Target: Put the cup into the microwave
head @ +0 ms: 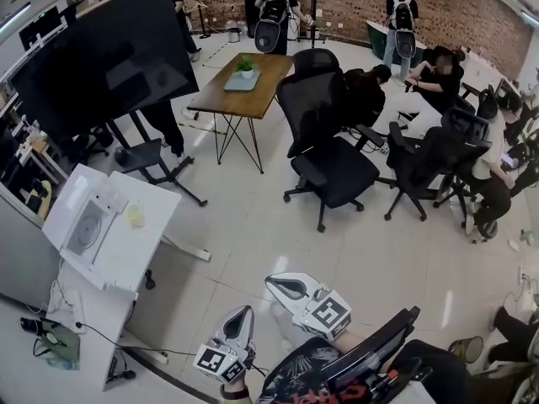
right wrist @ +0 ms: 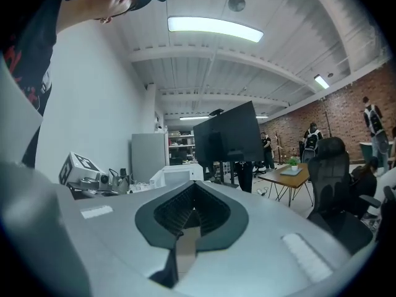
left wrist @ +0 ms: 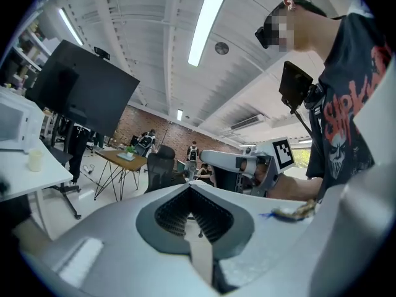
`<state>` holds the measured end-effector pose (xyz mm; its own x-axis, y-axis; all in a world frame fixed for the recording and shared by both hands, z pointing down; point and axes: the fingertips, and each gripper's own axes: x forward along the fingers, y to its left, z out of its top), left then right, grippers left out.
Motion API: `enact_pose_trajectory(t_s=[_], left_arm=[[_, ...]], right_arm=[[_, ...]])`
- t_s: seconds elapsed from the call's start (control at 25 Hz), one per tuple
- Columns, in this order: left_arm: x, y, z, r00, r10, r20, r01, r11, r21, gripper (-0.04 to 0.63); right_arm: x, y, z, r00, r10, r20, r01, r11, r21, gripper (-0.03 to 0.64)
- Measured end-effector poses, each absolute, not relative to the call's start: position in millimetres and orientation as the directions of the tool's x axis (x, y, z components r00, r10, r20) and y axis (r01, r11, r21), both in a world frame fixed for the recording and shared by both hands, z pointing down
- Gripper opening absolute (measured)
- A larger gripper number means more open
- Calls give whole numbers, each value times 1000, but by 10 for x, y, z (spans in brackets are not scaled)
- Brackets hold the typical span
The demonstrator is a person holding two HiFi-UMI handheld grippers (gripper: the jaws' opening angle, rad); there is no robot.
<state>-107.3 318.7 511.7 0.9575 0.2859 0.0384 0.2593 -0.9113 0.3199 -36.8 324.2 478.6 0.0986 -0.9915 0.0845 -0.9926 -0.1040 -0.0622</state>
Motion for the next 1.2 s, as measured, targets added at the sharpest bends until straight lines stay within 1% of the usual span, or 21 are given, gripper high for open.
enact_pose_trajectory(t_s=[0.2, 0.48, 0.72, 0.84, 1.04, 1.2], left_arm=[[-801, 2680, 5110, 969, 238, 66, 208, -930, 303, 0], [-157, 2131, 4867, 967, 243, 75, 221, -948, 231, 0], [250, 1968, 4790, 962, 265, 69, 247, -949, 196, 0], [238, 1801, 4871, 965, 248, 81, 226, -950, 216, 0], [-64, 1167, 5078, 983, 152, 104, 111, -939, 324, 0], [-274, 498, 5117, 991, 98, 95, 61, -942, 331, 0]], right_arm=[[-81, 2737, 4743, 68, -997, 27, -994, -70, -81, 2], [503, 2213, 4651, 59, -998, -5, -994, -58, -98, 2], [870, 1933, 4736, 50, -999, 1, -991, -50, -128, 2], [943, 1707, 4837, 29, -999, 28, -990, -32, -140, 2], [795, 1104, 4921, -37, -997, 65, -987, 27, -160, 2], [606, 413, 4908, -83, -992, 91, -987, 70, -144, 2]])
